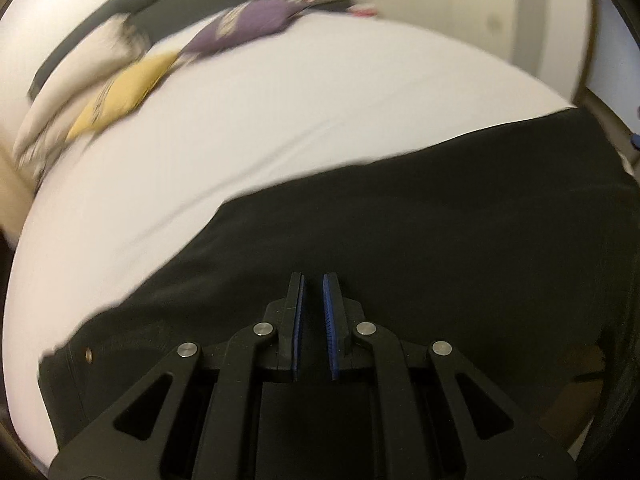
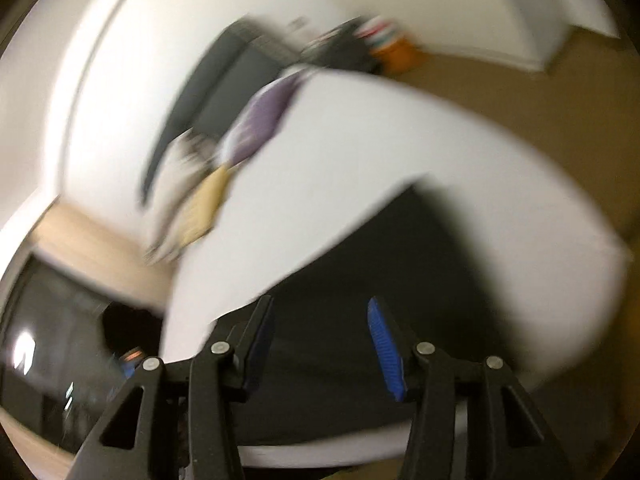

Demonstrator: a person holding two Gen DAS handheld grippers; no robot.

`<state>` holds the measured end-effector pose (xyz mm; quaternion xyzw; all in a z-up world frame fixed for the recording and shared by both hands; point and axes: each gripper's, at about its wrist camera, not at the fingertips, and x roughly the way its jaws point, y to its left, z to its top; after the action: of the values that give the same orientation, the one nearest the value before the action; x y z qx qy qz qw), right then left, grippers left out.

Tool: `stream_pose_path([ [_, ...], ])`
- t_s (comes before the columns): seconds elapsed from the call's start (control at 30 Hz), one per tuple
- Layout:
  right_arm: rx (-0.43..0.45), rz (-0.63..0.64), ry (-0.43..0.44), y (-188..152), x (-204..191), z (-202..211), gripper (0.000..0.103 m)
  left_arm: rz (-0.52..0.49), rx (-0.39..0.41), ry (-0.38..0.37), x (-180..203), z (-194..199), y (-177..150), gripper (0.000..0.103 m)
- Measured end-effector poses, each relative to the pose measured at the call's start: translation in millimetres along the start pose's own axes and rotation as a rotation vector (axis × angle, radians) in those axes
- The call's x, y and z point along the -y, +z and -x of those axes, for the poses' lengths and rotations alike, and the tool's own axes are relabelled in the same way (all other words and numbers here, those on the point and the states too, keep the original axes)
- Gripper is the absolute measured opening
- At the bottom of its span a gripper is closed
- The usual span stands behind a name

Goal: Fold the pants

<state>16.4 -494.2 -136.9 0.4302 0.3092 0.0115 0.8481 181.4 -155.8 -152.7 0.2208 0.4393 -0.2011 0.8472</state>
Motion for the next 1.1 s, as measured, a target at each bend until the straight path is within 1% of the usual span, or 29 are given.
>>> stream_pose_path([
  [0.07,-0.031,0.013,0.020,6.8,-2.1,-30.3,0.052,0.030,-0.034,0.014,-14.8,-11.1,-11.1,0.009],
  [0.1,-0.059,-0.015,0.014,11.9,4.2,-46.8,0.052,0.038,-0.037,0.009,-20.7,-14.6,-14.3,0.009],
  [0.13,-0.082,-0.041,0.003,15.6,10.6,-58.8,0.052,0.048,-0.023,0.006,-27.7,-11.4,-24.1,0.009],
  [0.17,-0.097,-0.059,-0.030,20.2,19.8,-69.3,0.052,0.053,-0.020,0.010,-32.0,-11.3,-26.7,0.009],
  [0.2,-0.104,-0.062,-0.090,24.7,29.4,-77.8,0.042,0.055,-0.017,0.014,-35.9,-10.7,-31.0,0.009],
  [0.23,-0.109,-0.066,-0.106,29.3,38.5,-83.5,0.030,0.056,-0.010,0.026,-42.3,-10.2,-35.1,0.009],
  [0.27,-0.111,-0.075,-0.104,33.3,45.7,-84.2,0.025,0.058,-0.010,0.037,-46.5,-7.7,-41.1,0.009],
  [0.3,-0.108,-0.086,-0.109,38.0,50.9,-82.2,0.021,0.061,-0.010,0.049,-48.0,-0.8,-54.9,0.009],
  [0.37,-0.065,-0.100,-0.148,43.9,55.6,-69.6,0.021,0.073,-0.010,0.086,-58.7,8.7,-61.8,0.009],
  [0.4,-0.040,-0.113,-0.197,47.1,57.0,-60.3,0.022,0.083,0.001,0.111,-64.5,17.5,-62.4,0.009],
  [0.43,-0.035,-0.122,-0.216,52.5,54.2,-57.3,0.025,0.090,0.016,0.126,-65.5,29.0,-68.8,0.009],
  [0.47,-0.032,-0.124,-0.207,51.6,48.3,-50.7,0.027,0.107,0.037,0.145,-74.0,41.0,-74.5,0.009],
  [0.5,-0.029,-0.112,-0.168,47.2,39.6,-46.6,0.028,0.137,0.045,0.162,-87.8,48.4,-79.2,0.009],
  [0.57,-0.049,-0.064,-0.061,33.2,16.5,-45.7,0.037,0.187,0.032,0.182,-113.6,49.7,-89.8,0.009],
  [0.6,-0.079,-0.028,-0.024,24.1,4.0,-51.5,0.045,0.227,-0.001,0.198,-132.7,42.8,-102.3,0.009],
  [0.63,-0.108,0.005,-0.008,16.0,-3.9,-58.1,0.049,0.254,-0.036,0.197,-141.3,38.6,-116.1,0.009],
  [0.67,-0.127,0.028,-0.010,11.0,-4.9,-63.2,0.049,0.275,-0.046,0.182,-148.5,35.7,-126.5,0.010],
  [0.7,-0.140,0.033,-0.035,6.9,-4.3,-71.3,0.049,0.298,-0.024,0.154,-157.2,35.7,-136.5,0.010],
  [0.73,-0.148,0.003,-0.078,4.8,3.7,-77.6,0.048,0.318,-0.001,0.163,-163.3,38.1,-142.9,0.010],
  [0.77,-0.141,-0.039,-0.094,4.3,13.7,-79.0,0.046,0.331,-0.007,0.180,-168.3,43.1,-150.5,0.010],
  [0.8,-0.110,-0.096,-0.073,7.4,28.3,-75.8,0.038,0.347,-0.003,0.182,-174.1,46.4,-154.2,0.010],
  [0.83,-0.088,-0.120,-0.078,10.1,35.9,-71.4,0.032,0.354,-0.008,0.189,-171.4,56.1,-168.6,0.010],
  [0.9,-0.033,-0.127,-0.149,19.2,46.7,-57.6,0.031,0.362,0.003,0.172,-176.7,57.1,-173.2,0.010],
  [0.97,0.016,-0.122,-0.265,29.7,49.1,-37.5,0.033,0.365,-0.015,0.206,-177.4,62.4,-168.9,0.010],
  [1.0,0.025,-0.124,-0.290,30.0,45.8,-26.8,0.034,0.358,-0.020,0.236,-175.5,64.9,-162.9,0.010],
  [1.03,0.031,-0.118,-0.278,30.1,41.3,-20.8,0.038,0.354,0.017,0.242,-164.9,77.5,-155.3,0.010],
  [1.1,0.024,-0.076,-0.214,26.1,22.3,-14.0,0.042,0.342,0.077,0.199,-154.4,90.5,-143.9,0.010],
])
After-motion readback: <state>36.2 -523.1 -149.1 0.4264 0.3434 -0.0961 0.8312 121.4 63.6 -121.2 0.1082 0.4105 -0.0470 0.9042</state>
